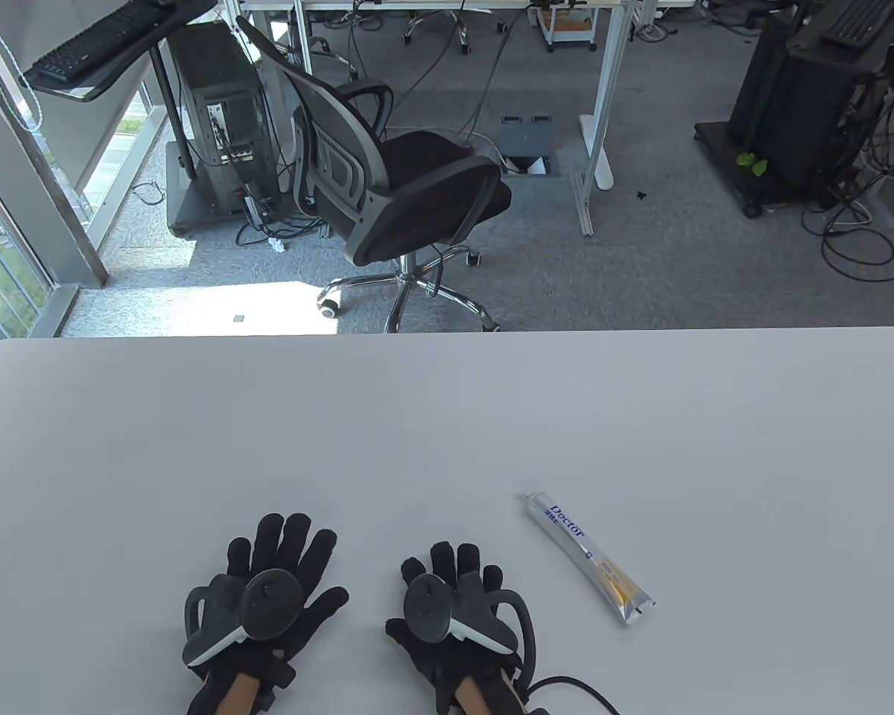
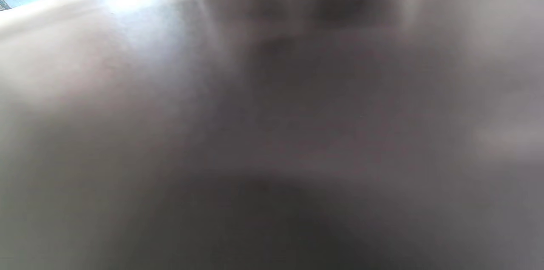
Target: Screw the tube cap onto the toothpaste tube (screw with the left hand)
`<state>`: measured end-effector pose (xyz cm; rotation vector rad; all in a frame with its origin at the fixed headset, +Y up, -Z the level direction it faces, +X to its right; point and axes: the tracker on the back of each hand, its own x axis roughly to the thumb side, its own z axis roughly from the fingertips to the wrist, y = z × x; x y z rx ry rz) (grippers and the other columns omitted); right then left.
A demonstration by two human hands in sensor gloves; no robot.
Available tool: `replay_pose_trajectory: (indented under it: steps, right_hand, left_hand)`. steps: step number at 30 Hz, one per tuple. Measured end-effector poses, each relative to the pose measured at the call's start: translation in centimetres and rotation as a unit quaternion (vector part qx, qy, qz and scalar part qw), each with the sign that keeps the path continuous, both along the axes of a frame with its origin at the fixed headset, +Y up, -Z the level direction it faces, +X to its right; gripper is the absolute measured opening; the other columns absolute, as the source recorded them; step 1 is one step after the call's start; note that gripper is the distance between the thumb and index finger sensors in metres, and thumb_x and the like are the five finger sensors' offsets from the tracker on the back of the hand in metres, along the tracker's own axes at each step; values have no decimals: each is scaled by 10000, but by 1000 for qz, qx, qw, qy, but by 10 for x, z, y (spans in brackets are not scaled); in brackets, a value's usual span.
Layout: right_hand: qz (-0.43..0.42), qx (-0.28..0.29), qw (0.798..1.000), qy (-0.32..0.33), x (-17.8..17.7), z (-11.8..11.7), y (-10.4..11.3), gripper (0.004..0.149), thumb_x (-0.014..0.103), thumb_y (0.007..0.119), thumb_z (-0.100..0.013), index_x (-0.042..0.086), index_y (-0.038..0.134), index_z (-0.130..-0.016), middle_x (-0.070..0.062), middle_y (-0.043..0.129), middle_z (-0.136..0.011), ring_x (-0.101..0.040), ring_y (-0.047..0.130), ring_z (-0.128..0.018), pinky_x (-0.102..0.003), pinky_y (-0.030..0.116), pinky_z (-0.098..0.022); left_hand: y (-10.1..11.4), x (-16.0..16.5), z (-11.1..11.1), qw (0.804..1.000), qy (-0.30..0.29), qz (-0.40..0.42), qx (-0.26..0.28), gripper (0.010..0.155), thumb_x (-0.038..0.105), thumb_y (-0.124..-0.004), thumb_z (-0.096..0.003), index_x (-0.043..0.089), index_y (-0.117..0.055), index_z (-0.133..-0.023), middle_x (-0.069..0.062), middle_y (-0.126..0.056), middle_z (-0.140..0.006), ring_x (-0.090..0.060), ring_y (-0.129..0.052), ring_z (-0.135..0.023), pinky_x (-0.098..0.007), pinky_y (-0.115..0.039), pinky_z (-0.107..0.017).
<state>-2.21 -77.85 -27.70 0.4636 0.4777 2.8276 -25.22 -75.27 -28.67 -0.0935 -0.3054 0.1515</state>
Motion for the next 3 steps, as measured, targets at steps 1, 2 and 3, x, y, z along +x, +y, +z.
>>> replay_pose_trajectory:
  steps: [1,2,3]
  right_hand:
    - [0,-1,1000,1,0,0,0,749,520,581,-561,175,248,-1137,-247,80,-1127,-578,19,-971,-753,109,-588]
    - [-2,-4,1000,2,0,0,0,749,518,584,-562,173,250,-1137,-249,82,-1128,-580,22,-971,-754,112,-588]
    - [-3,-6,1000,3,0,1,0,748,515,588,-564,171,253,-1137,-252,86,-1128,-582,24,-972,-755,114,-589]
  left_hand:
    - [0,0,0,1000,0,-1,0,768,699,-579,-558,361,-336,-1204,-82,-224,-1261,-371,-127,-1135,-651,-132,-708]
    - [0,-1,1,1000,2,2,1,768,698,-581,-558,360,-339,-1204,-83,-229,-1262,-372,-132,-1136,-652,-135,-709]
    - [0,-1,1,1000,3,7,1,767,695,-584,-559,356,-344,-1204,-88,-238,-1262,-373,-139,-1136,-652,-138,-710]
